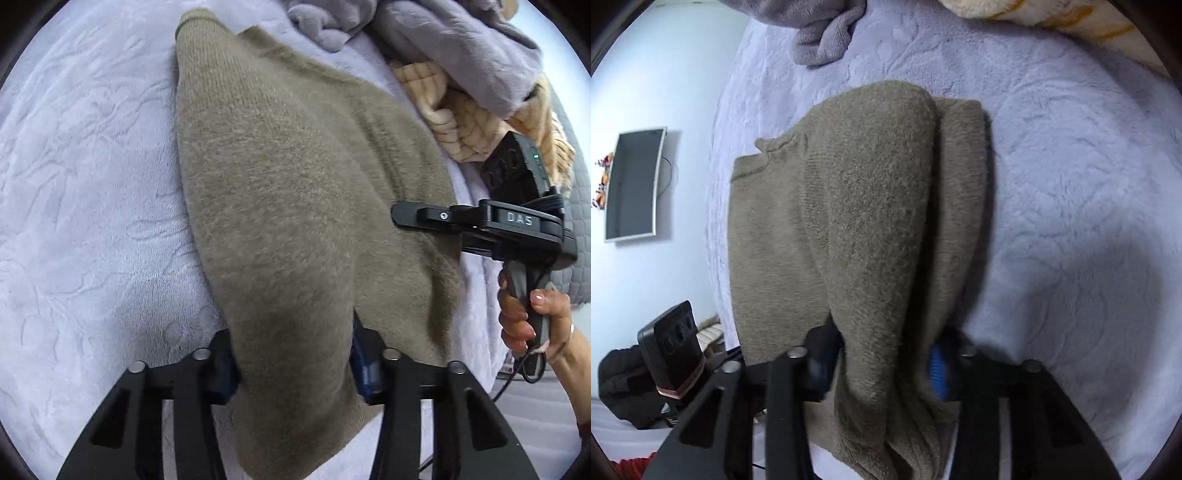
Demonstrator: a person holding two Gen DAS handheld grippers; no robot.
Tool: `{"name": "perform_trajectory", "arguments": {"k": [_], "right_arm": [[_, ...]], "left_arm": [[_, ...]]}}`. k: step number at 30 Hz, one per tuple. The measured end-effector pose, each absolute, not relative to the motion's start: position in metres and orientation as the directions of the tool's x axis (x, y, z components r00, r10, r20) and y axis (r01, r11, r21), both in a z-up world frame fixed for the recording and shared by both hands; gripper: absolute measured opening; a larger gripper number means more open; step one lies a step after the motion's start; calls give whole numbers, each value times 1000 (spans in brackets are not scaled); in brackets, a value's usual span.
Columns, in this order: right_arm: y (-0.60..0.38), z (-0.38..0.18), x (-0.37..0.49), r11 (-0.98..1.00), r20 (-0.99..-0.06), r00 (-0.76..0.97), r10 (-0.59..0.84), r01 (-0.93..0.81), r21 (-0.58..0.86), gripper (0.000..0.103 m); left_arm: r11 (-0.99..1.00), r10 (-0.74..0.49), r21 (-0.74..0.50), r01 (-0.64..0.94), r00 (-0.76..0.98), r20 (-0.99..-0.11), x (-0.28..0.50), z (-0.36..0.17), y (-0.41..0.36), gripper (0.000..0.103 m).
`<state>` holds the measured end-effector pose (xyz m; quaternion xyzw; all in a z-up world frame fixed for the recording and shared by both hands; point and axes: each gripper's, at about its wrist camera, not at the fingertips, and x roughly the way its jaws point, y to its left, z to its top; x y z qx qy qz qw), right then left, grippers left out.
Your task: Fold small clothes
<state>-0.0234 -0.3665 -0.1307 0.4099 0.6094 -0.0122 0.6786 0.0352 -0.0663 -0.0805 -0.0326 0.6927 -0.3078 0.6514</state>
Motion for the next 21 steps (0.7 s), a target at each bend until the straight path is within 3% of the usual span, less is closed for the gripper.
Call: {"name": "perform_trajectory", "arguments": {"k": [11, 15, 18, 19, 20, 21], "right_arm": [[-338, -78, -61, 643, -788, 264, 556, 464, 609, 33], [-307, -69, -89, 692, -814, 197, 547, 441, 572, 33], [-285, -86, -107, 766, -878, 106, 467, 448, 461, 34], [-281, -94, -114, 784, -901, 83, 425, 463, 413, 35], [-279, -101, -120, 795, -918, 71, 390, 477, 375, 43], [-279, -103, -125, 799, -930, 68, 361, 492, 346, 57]], "left_arm": [[770, -498, -519, 372, -157, -853, -19, -37, -45, 45], [804, -443, -472, 363, -164, -881, -60, -42, -28, 46], [864, -340, -368, 344, -139, -930, -81, -59, -24, 47], [874, -323, -349, 337, -133, -937, -85, -63, -22, 56], [891, -299, -323, 319, -123, -946, -88, -67, -18, 64], [910, -270, -291, 296, -111, -957, -89, -70, -16, 81]]}}
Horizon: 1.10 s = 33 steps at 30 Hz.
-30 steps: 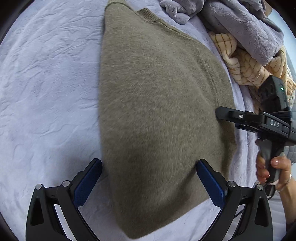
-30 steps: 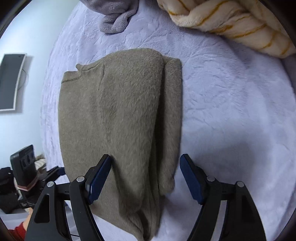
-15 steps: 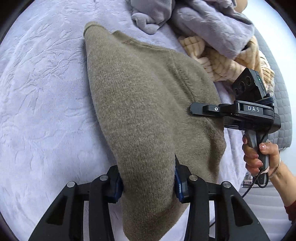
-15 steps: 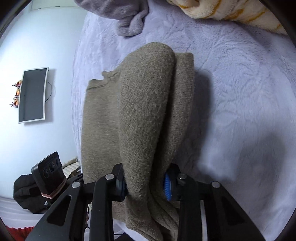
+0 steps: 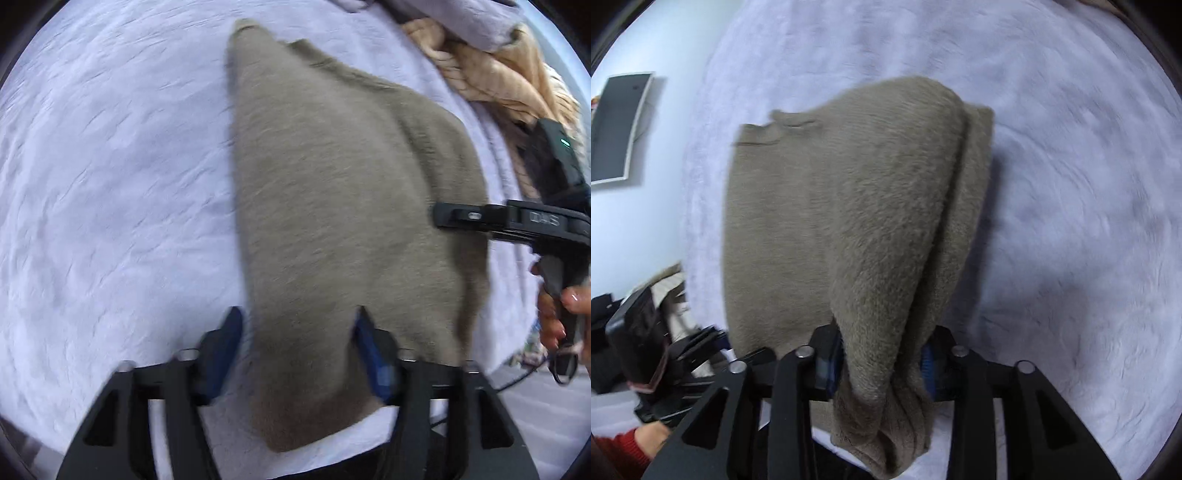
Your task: Fold small clothes
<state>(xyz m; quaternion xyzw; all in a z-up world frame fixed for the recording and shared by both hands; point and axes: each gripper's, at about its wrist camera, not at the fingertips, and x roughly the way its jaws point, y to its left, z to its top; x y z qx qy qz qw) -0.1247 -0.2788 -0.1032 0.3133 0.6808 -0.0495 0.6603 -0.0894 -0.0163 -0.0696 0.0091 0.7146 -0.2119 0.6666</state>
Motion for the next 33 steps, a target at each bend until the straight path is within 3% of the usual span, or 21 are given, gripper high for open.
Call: {"name": "perform_trajectory", "arguments": {"k": [1, 2, 5, 6, 7, 16, 20, 27, 33], "right_arm": [[-280, -102, -131, 801, -945, 70, 318, 513, 307, 62], [-279, -99, -133, 805, -955, 64, 289, 524, 279, 69], [-276, -80, -146, 820, -971, 52, 233, 526, 225, 71], [-273, -73, -142, 831, -978, 38, 204, 522, 193, 73], [-269, -67, -143, 842, -986, 19, 168, 518, 153, 74], [-217, -32, -163, 847, -998, -63, 6, 530, -28, 86], [-190, -22, -178, 848, -997, -46, -66, 524, -81, 103], [-165, -28, -195, 828, -995, -78, -66, 553, -98, 103], [-170, -25, -189, 819, -996, -66, -68, 566, -93, 103]], "left_arm": [[927, -247, -264, 267, -97, -964, -90, -69, -10, 88], [932, -246, -262, 250, -94, -965, -91, -68, -2, 88], [941, -239, -256, 222, -102, -966, -91, -68, 8, 90], [947, -208, -226, 228, -101, -973, -91, -69, 5, 103], [956, -152, -171, 240, -94, -984, -91, -69, 3, 103], [956, -42, -64, 288, -83, -996, -88, -50, -22, 103], [956, -36, -60, 287, -87, -996, -86, -43, -24, 103], [960, -22, -50, 274, -104, -994, -86, -41, -23, 103], [956, -20, -29, 291, -33, -999, -98, -5, 1, 103]]}}
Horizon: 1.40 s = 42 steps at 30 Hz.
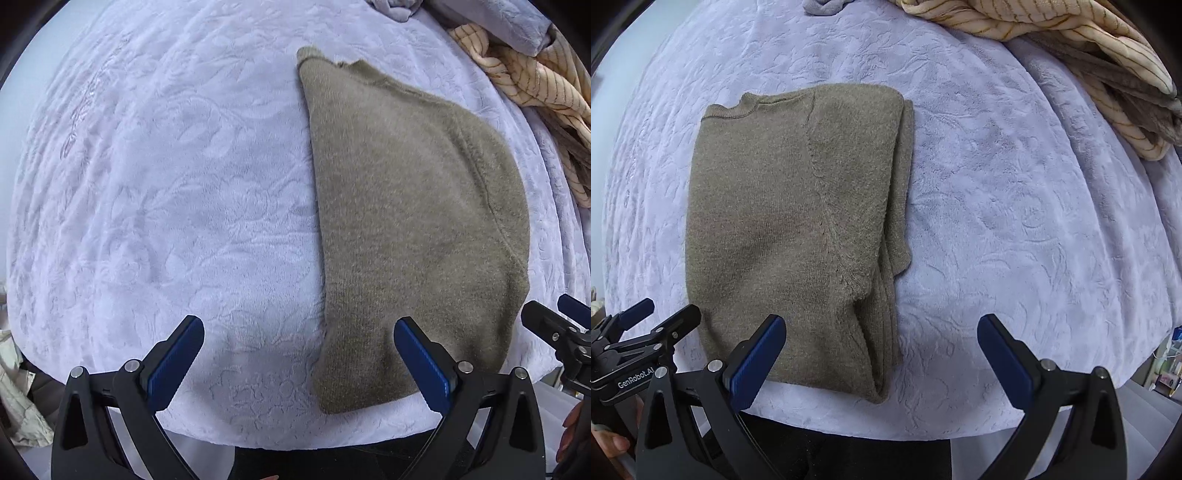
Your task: Fold small clothes
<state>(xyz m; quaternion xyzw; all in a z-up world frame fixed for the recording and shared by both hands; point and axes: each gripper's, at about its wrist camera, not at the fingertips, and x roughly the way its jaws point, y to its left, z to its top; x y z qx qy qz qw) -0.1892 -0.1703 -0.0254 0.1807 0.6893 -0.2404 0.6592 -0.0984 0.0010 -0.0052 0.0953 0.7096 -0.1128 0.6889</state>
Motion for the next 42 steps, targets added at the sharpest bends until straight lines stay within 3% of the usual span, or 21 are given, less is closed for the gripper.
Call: {"name": "perform_trajectory", "arguments": {"k": [42], "right_arm": [[-170, -14, -172, 829, -994, -68, -90, 548, -113, 103]], "left_arm": [[948, 11, 7, 318, -9, -1000, -103, 3, -9, 103]]}}
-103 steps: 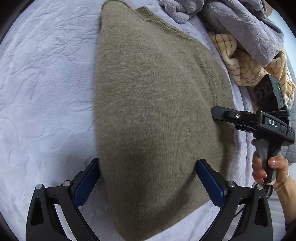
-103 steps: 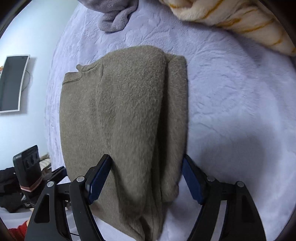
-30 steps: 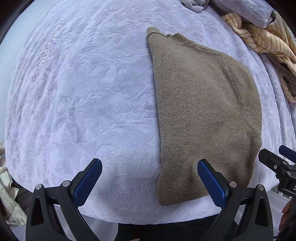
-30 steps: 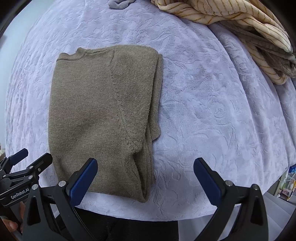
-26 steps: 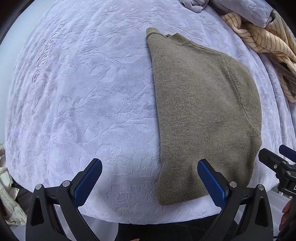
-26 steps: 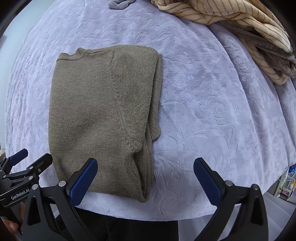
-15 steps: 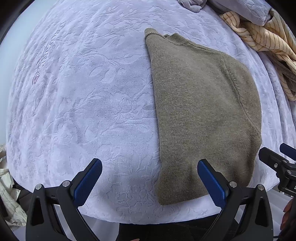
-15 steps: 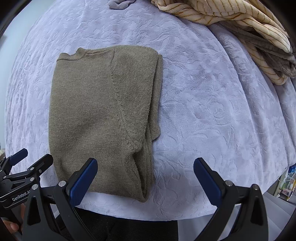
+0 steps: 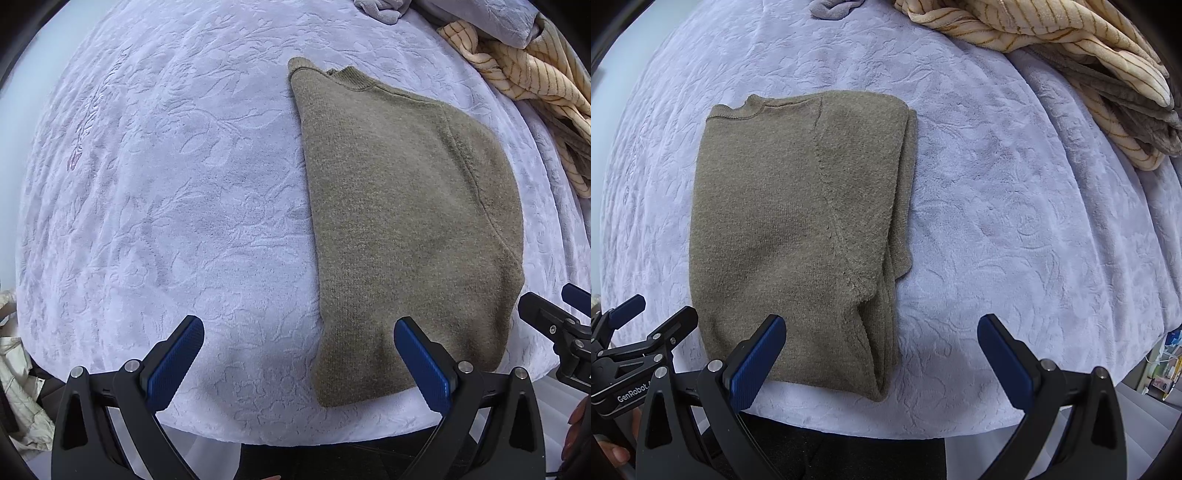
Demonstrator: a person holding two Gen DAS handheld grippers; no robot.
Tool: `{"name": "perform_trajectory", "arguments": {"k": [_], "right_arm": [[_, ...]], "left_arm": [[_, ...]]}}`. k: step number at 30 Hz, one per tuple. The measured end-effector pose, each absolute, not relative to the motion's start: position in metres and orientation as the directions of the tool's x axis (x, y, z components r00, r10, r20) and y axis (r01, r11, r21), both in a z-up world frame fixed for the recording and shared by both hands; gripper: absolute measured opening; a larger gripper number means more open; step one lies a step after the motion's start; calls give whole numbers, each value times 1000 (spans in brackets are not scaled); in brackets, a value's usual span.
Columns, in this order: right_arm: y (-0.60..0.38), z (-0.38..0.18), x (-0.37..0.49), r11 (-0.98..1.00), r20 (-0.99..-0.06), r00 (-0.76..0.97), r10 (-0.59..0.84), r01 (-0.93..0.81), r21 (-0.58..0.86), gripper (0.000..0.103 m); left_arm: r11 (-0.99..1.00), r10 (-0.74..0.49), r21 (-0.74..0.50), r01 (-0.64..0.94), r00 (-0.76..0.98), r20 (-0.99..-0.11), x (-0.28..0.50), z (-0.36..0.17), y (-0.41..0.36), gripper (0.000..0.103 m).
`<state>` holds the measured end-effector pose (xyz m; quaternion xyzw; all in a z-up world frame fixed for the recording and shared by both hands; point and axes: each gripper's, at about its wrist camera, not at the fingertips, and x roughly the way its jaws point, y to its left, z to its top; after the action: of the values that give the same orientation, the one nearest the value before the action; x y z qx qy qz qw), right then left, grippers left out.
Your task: Fold small clothes
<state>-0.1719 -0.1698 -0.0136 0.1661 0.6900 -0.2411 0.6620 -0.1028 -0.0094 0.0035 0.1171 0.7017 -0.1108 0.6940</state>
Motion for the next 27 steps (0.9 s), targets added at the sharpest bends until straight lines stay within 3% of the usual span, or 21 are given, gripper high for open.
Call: {"name": "perform_trajectory", "arguments": {"k": [27], "right_arm": [[-169, -12, -171, 825, -993, -70, -94, 552, -117, 103]], "left_arm": [[944, 38, 38, 327, 6, -999, -105, 7, -12, 103]]}}
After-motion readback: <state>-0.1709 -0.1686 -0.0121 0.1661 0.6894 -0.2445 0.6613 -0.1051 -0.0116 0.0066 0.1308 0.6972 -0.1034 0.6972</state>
